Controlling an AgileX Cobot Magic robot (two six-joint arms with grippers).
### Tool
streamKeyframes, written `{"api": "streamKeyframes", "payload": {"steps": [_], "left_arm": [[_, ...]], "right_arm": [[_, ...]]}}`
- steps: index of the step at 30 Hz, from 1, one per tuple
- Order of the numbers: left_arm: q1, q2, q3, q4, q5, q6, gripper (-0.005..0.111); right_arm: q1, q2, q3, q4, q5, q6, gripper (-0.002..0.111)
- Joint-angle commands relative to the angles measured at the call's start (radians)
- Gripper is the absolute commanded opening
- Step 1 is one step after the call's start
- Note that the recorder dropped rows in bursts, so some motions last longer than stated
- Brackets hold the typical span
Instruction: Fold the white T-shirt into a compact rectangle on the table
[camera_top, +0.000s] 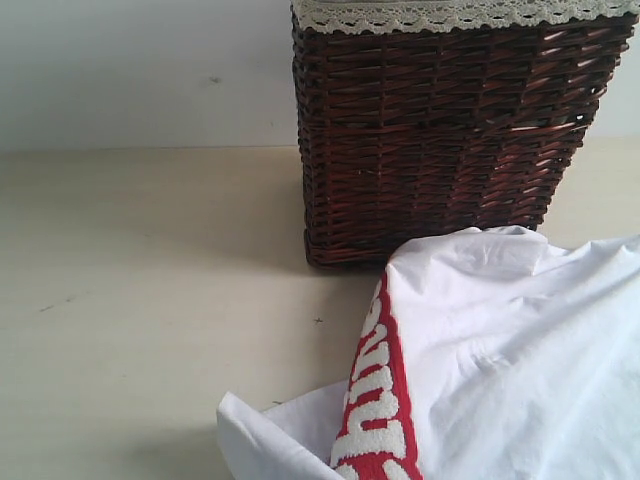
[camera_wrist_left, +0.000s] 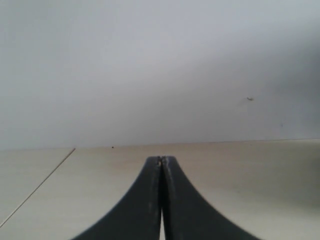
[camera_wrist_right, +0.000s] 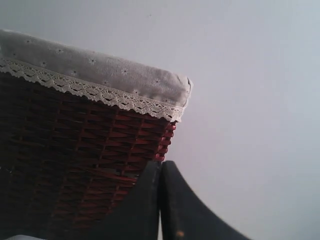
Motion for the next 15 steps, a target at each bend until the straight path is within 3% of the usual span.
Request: {"api": "streamKeyframes", "payload": {"steps": [1,15], "left_arm": [[0.003,-0.006,-0.002,-0.008,0.003,-0.004,0.000],[0.003,-0.006,-0.002,-0.008,0.003,-0.004,0.000]], "right_arm": [[0.004,-0.005,0.004,0.008,0.024,-0.002,0.000],[0.004,-0.005,0.004,0.006,0.028,0.002,0.000]]}}
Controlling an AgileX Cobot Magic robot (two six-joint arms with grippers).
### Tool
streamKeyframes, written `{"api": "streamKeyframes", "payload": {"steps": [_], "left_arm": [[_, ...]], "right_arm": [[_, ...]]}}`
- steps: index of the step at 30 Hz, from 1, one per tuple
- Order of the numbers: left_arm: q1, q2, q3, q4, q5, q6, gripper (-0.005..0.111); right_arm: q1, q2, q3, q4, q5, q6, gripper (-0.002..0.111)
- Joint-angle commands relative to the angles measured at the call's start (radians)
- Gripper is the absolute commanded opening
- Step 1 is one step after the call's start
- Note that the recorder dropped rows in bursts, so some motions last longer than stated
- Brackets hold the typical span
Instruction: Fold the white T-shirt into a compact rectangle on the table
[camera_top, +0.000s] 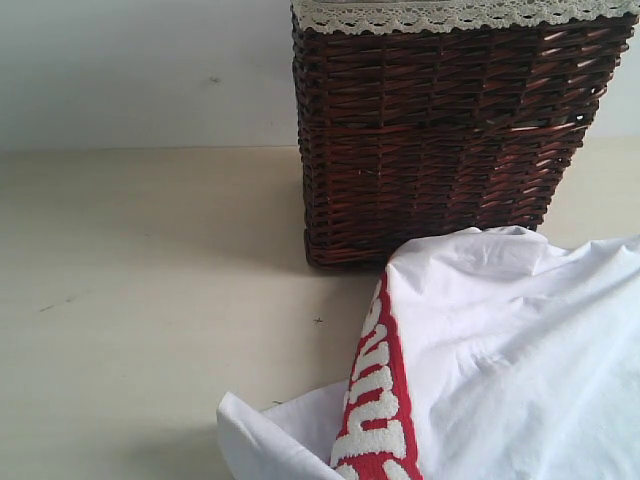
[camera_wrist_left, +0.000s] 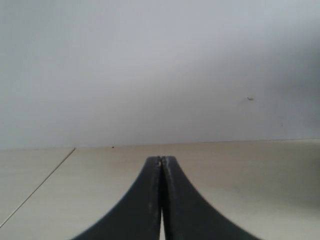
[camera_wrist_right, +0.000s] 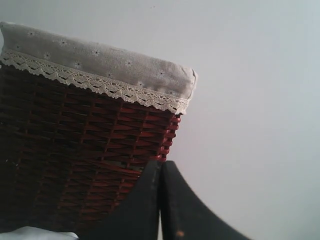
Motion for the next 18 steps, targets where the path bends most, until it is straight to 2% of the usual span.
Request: {"api": "streamKeyframes", "payload": {"steps": [1,8,12,16,18], "left_arm": [[0.003,-0.006,-0.002,-0.008,0.003,-0.004,0.000],[0.003,-0.006,-0.002,-0.008,0.055,-0.004,0.000],[0.003,-0.006,-0.002,-0.004,-0.014,0.026,0.000],[0.003,-0.006,-0.103,0.020,-0.143,0.107,0.000],[-0.004,-0.006,-0.180,0.007,-0.154,-0.002,0.000]], "right_arm": [[0.004,-0.005,0.004,0.000,-0.001,0.002,0.000],[0.004,-0.005,0.004,0.000,-0.001,0.002,0.000],[0.004,-0.005,0.004,0.002,-0.001,0.002,0.000],[0.004,-0.005,0.004,0.002,-0.001,0.002,0.000],[0.004,-0.005,0.004,0.002,-0.001,0.002,0.000]]}}
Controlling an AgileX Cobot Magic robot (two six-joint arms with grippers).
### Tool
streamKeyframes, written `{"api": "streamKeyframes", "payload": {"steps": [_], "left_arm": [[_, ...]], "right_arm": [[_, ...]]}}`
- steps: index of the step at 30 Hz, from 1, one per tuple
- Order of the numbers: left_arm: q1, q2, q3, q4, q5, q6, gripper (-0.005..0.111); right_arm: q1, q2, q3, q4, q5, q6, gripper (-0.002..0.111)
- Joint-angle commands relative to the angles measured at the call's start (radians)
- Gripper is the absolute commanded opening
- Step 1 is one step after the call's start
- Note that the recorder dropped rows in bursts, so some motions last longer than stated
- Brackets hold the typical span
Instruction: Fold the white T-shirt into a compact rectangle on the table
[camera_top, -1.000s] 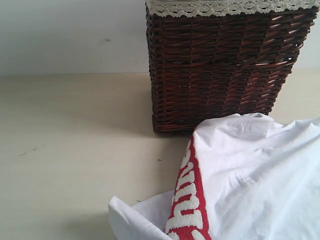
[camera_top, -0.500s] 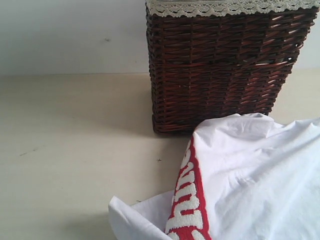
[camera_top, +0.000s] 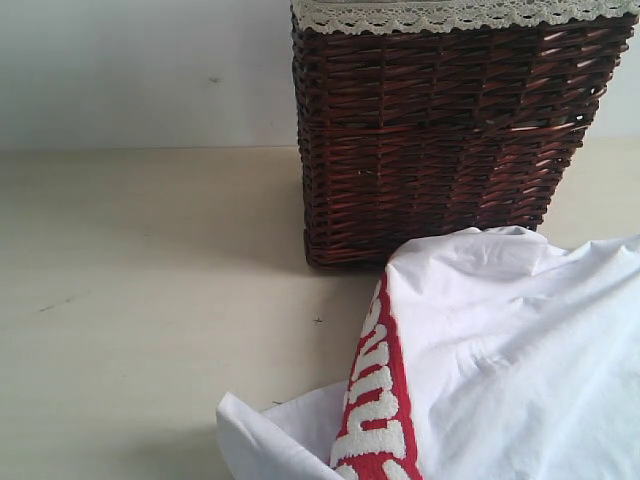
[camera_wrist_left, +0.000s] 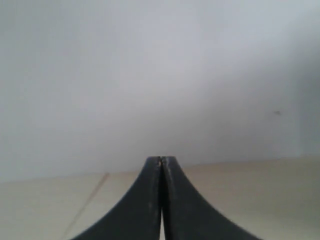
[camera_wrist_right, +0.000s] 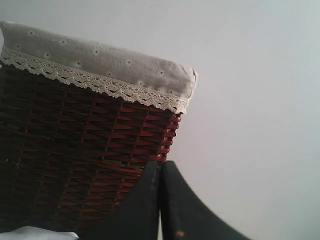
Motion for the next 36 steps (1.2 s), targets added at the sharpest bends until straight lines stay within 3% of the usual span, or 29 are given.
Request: {"api": "streamKeyframes", "payload": {"steps": [1,3,8,13,19,21,23,26,29,32,36], "left_arm": [[-0.013,0.013,-0.155,-0.008,-0.052,-0.149,0.000],[-0.038,0.094,-0.214,-0.003,0.045,-0.268,0.000],[-0.101,0.469,-0.295,0.001,0.366,-0.273,0.000],[-0.110,0.896,-0.362,0.048,0.684,-0.268,0.000],[-0.110,1.252,-0.561,0.406,1.002,-0.275,0.000],[-0.110,1.298,-0.634,0.417,1.014,-0.263,0.000],[-0.110,1.316,-0.690,0.331,0.953,-0.263,0.000],[-0.114,1.318,-0.711,0.019,0.855,-0.263,0.000],[-0.151,1.355,-0.711,-0.243,0.871,-0.166,0.000],[-0.191,1.428,-0.711,-0.222,0.923,-0.033,0.000],[-0.232,1.556,-0.711,-0.122,0.924,-0.028,0.000]], "right_arm": [[0.004,-0.005,0.004,0.002,-0.003,0.002,0.000],[0.004,-0.005,0.004,0.002,-0.003,0.002,0.000],[0.004,-0.005,0.004,0.002,-0.003,0.002,0.000],[0.004,-0.005,0.004,0.002,-0.003,0.002,0.000],[0.004,-0.005,0.004,0.002,-0.003,0.002,0.000],[0.004,-0.005,0.004,0.002,-0.003,0.002,0.000],[0.004,-0.005,0.004,0.002,-0.003,0.002,0.000],[0.004,-0.005,0.004,0.002,-0.003,0.002,0.000],[0.004,-0.005,0.004,0.002,-0.003,0.002,0.000],[0.004,-0.005,0.004,0.002,-0.003,0.002,0.000],[0.004,-0.005,0.004,0.002,-0.003,0.002,0.000]]}}
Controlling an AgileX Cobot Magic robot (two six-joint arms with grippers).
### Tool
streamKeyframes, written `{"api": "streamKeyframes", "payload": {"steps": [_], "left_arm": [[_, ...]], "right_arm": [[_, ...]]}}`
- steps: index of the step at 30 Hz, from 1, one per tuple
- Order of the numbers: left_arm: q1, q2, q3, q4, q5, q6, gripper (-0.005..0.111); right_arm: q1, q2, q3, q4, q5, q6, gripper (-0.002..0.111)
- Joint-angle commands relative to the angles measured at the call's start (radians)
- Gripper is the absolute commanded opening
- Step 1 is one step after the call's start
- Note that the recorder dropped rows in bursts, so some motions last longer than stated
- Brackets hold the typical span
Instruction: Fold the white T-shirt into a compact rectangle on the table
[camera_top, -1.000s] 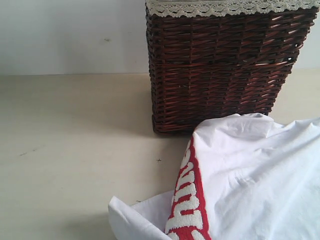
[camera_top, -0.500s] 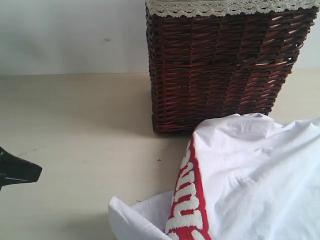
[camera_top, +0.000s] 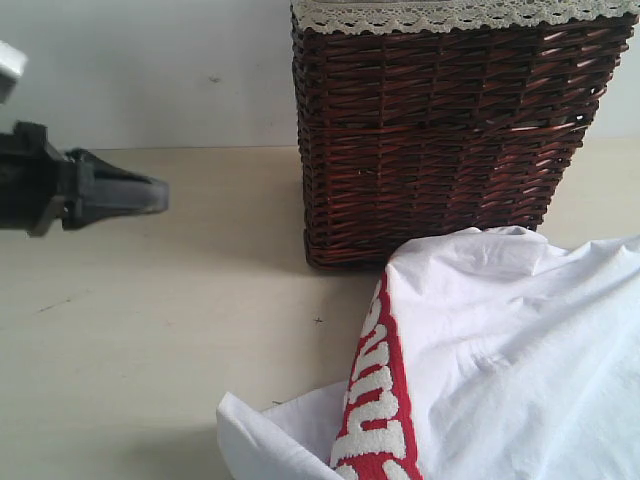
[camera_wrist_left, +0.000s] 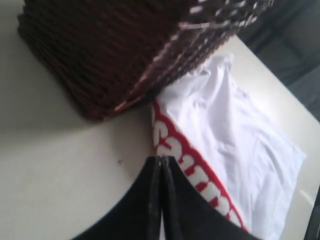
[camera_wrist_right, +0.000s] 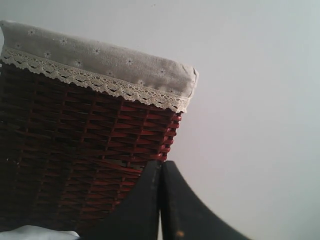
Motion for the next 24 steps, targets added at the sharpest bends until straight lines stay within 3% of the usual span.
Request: {"api": "streamKeyframes", "payload": {"steps": [1,3,5,8,10,12,18,24], "left_arm": [[-0.043,0.129,0.001,0.079,0.009,0.037,0.000],[-0.062,0.169,0.001,0.123,0.024,0.066,0.001],[-0.086,0.200,0.001,0.159,0.079,0.164,0.011],[-0.139,0.241,0.001,0.128,0.124,0.261,0.039],[-0.184,0.278,0.001,0.137,0.127,0.302,0.045],[-0.225,0.339,-0.024,0.139,0.127,0.450,0.044],[-0.302,0.443,-0.154,0.139,0.113,0.562,0.044],[-0.352,0.507,-0.209,0.172,0.054,0.563,0.044]], "right_arm": [[0.004,-0.005,0.004,0.002,-0.005,0.000,0.000],[0.004,-0.005,0.004,0.000,-0.005,0.000,0.000],[0.004,-0.005,0.004,0.000,-0.005,0.000,0.000],[0.004,-0.005,0.004,0.000,-0.005,0.000,0.000],[0.004,-0.005,0.004,0.000,-0.005,0.000,0.000],[0.004,-0.005,0.004,0.000,-0.005,0.000,0.000],[0.004,-0.005,0.004,0.010,-0.005,0.000,0.000],[0.004,-0.005,0.004,0.009,0.005,0.000,0.000]]}}
